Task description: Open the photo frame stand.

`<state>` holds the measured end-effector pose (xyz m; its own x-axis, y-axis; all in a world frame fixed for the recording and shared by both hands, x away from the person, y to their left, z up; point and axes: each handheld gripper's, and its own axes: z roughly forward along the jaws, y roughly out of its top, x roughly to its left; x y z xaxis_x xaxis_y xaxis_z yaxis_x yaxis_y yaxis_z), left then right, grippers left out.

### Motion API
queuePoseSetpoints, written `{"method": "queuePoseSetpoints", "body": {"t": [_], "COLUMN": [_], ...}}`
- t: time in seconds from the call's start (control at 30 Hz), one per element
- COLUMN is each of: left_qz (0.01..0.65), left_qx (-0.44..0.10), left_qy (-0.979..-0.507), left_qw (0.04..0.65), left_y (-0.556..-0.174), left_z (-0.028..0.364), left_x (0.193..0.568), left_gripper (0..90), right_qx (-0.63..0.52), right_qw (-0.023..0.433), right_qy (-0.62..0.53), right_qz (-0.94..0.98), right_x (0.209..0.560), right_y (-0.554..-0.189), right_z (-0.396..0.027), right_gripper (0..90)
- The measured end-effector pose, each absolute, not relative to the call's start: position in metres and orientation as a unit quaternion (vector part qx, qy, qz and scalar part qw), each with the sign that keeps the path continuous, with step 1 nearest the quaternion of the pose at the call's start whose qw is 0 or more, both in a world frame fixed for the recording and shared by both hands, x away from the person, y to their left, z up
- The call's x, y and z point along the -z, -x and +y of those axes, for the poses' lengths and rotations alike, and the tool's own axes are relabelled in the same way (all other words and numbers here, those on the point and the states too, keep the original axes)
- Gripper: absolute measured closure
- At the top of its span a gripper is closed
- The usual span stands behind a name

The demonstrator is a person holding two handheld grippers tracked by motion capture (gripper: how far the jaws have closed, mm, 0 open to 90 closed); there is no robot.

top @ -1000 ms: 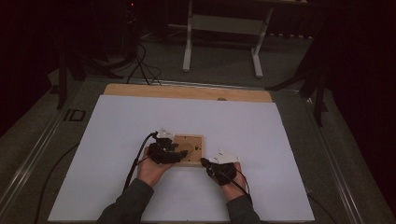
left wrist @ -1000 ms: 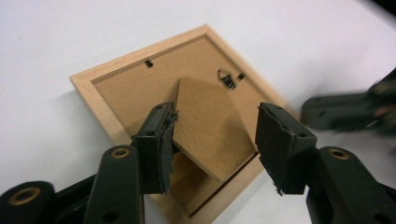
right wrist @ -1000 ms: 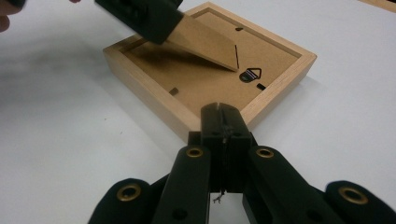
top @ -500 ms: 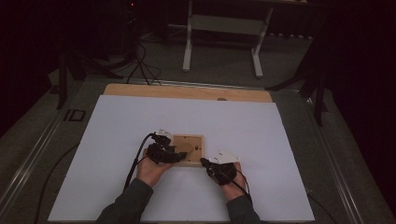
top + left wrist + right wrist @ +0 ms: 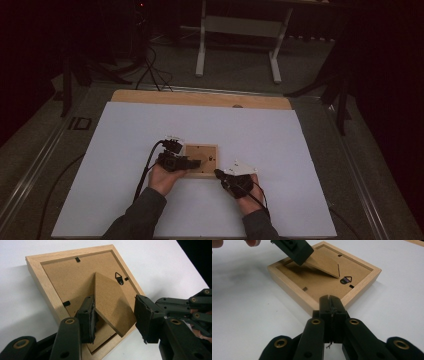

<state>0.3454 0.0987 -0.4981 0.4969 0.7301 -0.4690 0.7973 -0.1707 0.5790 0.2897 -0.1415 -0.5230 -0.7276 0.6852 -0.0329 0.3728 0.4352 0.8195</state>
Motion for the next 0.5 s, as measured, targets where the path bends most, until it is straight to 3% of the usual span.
{"method": "queuePoseSetpoints", "body": {"t": [0.27,0.5], "left_qz": [0.511,0.512], "left_qx": [0.066,0.065], "left_qy": [-0.753,-0.758], "left_qw": [0.410,0.399], "left_y": [-0.3512,-0.3522], "left_z": [0.1016,0.1011], "left_x": [0.4993,0.5000], "left_gripper": [52.1,57.5], "right_qx": [-0.424,-0.424], "right_qw": [0.185,0.185], "right_qy": [-0.320,-0.320], "right_qz": [0.827,0.827], "right_x": [0.5230,0.5230], "right_y": [-0.2897,-0.2898], "right_z": [-0.1415,-0.1416], "right_gripper": [89.0,88.2]}}
